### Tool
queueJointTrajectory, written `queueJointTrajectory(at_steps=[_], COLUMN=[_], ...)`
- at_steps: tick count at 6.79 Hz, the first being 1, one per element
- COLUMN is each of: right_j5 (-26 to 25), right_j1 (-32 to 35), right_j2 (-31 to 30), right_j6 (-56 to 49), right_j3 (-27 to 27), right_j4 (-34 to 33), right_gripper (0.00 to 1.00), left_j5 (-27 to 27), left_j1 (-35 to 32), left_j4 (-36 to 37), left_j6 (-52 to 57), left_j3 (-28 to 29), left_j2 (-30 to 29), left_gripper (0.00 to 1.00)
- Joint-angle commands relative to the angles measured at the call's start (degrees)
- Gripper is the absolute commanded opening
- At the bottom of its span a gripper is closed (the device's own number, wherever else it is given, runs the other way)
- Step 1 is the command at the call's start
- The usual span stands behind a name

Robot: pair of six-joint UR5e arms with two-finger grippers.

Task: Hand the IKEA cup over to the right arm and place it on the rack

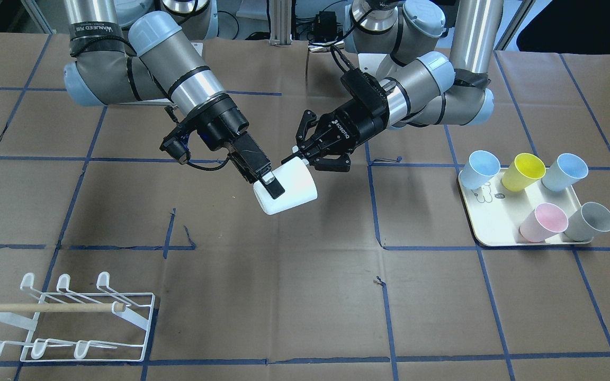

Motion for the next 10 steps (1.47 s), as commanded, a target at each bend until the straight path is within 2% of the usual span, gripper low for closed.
queueJointTrajectory(at_steps=[1,3,4,5,6,7,8,9,10], right_j5=[0.5,0.7,0.7,0.7,0.6,0.7,0.5,0.6,0.6], right_j1=[0.0,0.0,0.0,0.0,0.0,0.0,0.0,0.0,-0.1], right_j2=[0.0,0.0,0.0,0.0,0.0,0.0,0.0,0.0,0.0], right_j6=[-0.1,-0.3,-0.3,-0.3,-0.4,-0.4,-0.7,-0.7,-0.8], right_j3=[0.0,0.0,0.0,0.0,0.0,0.0,0.0,0.0,-0.1], right_j4=[0.0,0.0,0.0,0.0,0.0,0.0,0.0,0.0,0.0], right_gripper=[0.7,0.58,0.53,0.52,0.52,0.5,0.49,0.42,0.36], left_j5=[0.1,0.1,0.3,0.4,0.4,0.4,0.4,0.4,0.3], left_j1=[0.0,0.0,0.0,0.0,0.0,0.0,0.0,0.0,0.2], left_j4=[0.0,0.0,0.0,0.0,0.2,0.1,0.1,0.0,-0.3], left_j6=[0.0,0.0,0.0,0.1,0.2,0.1,0.1,0.0,0.0], left_j3=[0.0,0.0,0.1,0.2,0.3,0.3,0.3,0.3,0.4], left_j2=[0.1,0.1,0.3,0.3,0.4,0.4,0.4,0.7,0.9], left_gripper=[0.04,0.05,0.1,0.19,0.49,0.66,0.78,0.92,0.98])
